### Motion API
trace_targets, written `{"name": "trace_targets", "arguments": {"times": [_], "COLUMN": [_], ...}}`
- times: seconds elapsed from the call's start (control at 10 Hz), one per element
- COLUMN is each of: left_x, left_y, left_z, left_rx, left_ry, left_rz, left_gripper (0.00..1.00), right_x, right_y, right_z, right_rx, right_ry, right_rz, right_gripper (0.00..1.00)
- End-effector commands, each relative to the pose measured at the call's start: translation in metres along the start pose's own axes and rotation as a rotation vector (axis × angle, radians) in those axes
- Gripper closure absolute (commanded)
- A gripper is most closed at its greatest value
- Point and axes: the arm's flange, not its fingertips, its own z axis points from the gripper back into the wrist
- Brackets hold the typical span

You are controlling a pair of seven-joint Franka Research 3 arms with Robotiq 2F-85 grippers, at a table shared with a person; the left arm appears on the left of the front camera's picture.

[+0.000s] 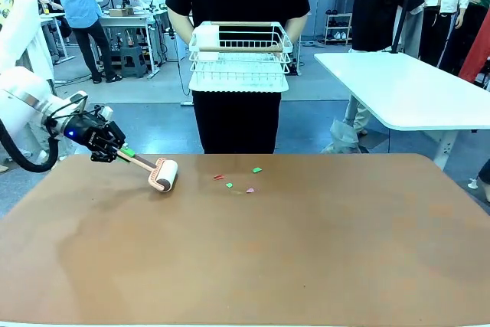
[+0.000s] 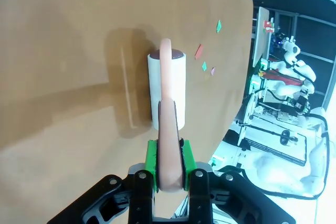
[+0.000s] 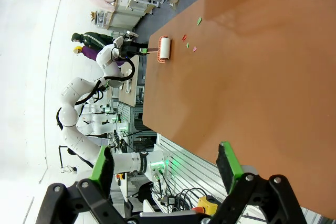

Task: Clean the table.
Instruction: Clean the table with the Lint Roller when the human lifts the Dish drying rack.

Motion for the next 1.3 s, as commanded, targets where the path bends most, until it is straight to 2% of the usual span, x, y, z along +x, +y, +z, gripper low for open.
{"name": "trace_targets", "arguments": {"times": [0.0,0.4,0.7,1.0,1.2], "left_x": [0.009,0.015,0.008,-0.001,-0.007], "left_y": [0.006,-0.008,-0.022,-0.040,-0.048], "left_z": [-0.011,-0.051,-0.087,-0.113,-0.138], "left_rx": [-0.018,-0.025,-0.031,-0.049,-0.054], "left_ry": [0.005,0.036,0.079,0.055,0.095], "left_rz": [-0.023,-0.007,-0.026,-0.012,-0.019], "left_gripper": [0.78,0.78,0.78,0.78,0.78], "right_x": [-0.001,-0.001,-0.001,-0.001,-0.001], "right_y": [0.004,0.004,0.004,0.004,0.004], "right_z": [0.002,0.002,0.002,0.002,0.002], "right_rx": [0.012,0.012,0.012,0.012,0.012], "right_ry": [-0.002,-0.002,-0.002,-0.002,-0.002], "right_rz": [0.011,0.011,0.011,0.011,0.011], "right_gripper": [0.00,0.00,0.00,0.00,0.00]}}
